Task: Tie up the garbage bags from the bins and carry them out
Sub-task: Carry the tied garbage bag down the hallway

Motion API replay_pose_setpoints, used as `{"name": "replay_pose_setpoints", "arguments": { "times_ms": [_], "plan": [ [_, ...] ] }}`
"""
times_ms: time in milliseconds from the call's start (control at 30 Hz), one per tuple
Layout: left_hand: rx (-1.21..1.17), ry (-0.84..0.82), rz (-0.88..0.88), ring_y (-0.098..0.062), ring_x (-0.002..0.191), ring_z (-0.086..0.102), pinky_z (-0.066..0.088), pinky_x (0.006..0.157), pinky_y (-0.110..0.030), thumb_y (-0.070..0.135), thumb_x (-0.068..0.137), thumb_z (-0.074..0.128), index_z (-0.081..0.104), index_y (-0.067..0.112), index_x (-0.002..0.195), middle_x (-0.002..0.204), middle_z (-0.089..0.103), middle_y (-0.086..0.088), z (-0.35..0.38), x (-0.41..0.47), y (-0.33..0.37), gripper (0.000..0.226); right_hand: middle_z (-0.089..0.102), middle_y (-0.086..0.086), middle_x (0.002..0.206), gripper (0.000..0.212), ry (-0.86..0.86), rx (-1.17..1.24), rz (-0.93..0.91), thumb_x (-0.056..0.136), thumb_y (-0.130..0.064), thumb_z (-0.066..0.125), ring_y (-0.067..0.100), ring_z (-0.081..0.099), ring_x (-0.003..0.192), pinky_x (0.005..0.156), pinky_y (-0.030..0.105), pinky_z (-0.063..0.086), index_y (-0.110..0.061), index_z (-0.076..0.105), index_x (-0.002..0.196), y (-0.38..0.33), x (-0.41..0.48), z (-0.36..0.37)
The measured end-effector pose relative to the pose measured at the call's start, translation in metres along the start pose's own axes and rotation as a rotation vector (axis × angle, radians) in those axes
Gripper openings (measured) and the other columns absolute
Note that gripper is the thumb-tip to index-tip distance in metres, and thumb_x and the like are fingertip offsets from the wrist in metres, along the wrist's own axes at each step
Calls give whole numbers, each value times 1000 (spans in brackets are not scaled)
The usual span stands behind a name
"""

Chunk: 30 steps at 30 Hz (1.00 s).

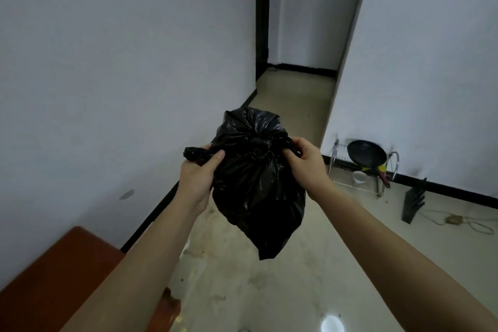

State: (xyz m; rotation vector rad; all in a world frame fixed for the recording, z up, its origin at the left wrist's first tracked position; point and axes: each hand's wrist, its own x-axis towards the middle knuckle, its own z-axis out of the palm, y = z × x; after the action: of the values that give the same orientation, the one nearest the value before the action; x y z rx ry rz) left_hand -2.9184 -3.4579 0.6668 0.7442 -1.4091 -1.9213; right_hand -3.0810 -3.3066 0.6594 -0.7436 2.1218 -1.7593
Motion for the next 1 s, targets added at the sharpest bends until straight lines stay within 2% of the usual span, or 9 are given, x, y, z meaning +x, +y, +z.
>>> {"name": "replay_pose_setpoints", "arguments": {
  "times_ms": [100, 300, 433, 533, 700, 800, 867, 933, 1000],
  "plan": [
    [21, 0, -6, -23, 107, 71, 52, 102, -42, 11, 94, 68, 70, 7, 119, 113, 75, -11, 27, 102, 10, 25, 71, -6, 105, 18, -3, 17, 18, 95, -24, 63, 9, 67, 98, 94, 38, 55, -21, 67, 112, -2, 93, 2],
    [69, -13, -24, -25, 106, 71, 55, 98, -39, 11, 90, 72, 68, 5, 119, 112, 74, -13, 97, 291, 2, 29, 71, -8, 105, 17, 44, 14, 44, 94, -28, 62, 9, 68, 99, 92, 37, 56, -31, 67, 110, 25, 271, -10],
    [89, 20, -36, -31, 101, 70, 57, 92, -40, 4, 89, 71, 66, 5, 106, 104, 73, -16, 153, 429, -24, 17, 71, -9, 106, 21, 62, 5, 44, 95, -23, 61, 9, 67, 101, 93, 37, 56, -27, 67, 114, 62, 407, -20],
    [87, 48, -54, -27, 94, 68, 57, 87, -37, 0, 89, 69, 64, 9, 95, 96, 71, -13, 200, 528, -35, 11, 72, -8, 105, 21, 36, 14, 60, 94, -21, 61, 9, 68, 100, 93, 40, 56, -27, 68, 113, 88, 519, -28],
    [110, 117, -40, -29, 96, 69, 57, 91, -41, 1, 87, 71, 65, 8, 93, 101, 71, -17, 241, 674, -15, 11, 73, -9, 104, 21, -18, -57, 30, 95, -19, 60, 7, 67, 98, 93, 38, 55, -26, 71, 112, 88, 691, -28],
    [111, 155, -24, -23, 88, 67, 57, 87, -38, -1, 88, 70, 63, 10, 88, 94, 70, -13, 253, 753, -1, 13, 69, -6, 108, 25, -60, -164, 55, 96, -22, 59, 12, 64, 102, 94, 32, 52, -21, 67, 119, 81, 776, -12],
    [103, 175, -33, -22, 85, 66, 56, 86, -39, 0, 88, 69, 62, 10, 85, 90, 68, -11, 260, 814, -4, 13, 68, -6, 104, 28, -61, -230, 86, 95, -30, 60, 14, 65, 95, 89, 33, 53, -19, 65, 120, 89, 840, 0],
    [104, 175, -50, -24, 85, 65, 55, 88, -43, 0, 88, 68, 61, 8, 84, 89, 67, -12, 266, 873, -14, 11, 71, -6, 96, 30, -64, -268, 123, 93, -39, 60, 17, 67, 84, 83, 37, 57, -18, 69, 113, 101, 902, 12],
    [99, 178, -54, -24, 83, 63, 54, 86, -43, -1, 88, 67, 58, 9, 77, 84, 65, -11, 271, 935, -27, 17, 71, -2, 79, 28, -74, -282, 162, 92, -42, 59, 22, 71, 76, 77, 44, 60, -18, 74, 94, 115, 964, 23]
  ]
}}
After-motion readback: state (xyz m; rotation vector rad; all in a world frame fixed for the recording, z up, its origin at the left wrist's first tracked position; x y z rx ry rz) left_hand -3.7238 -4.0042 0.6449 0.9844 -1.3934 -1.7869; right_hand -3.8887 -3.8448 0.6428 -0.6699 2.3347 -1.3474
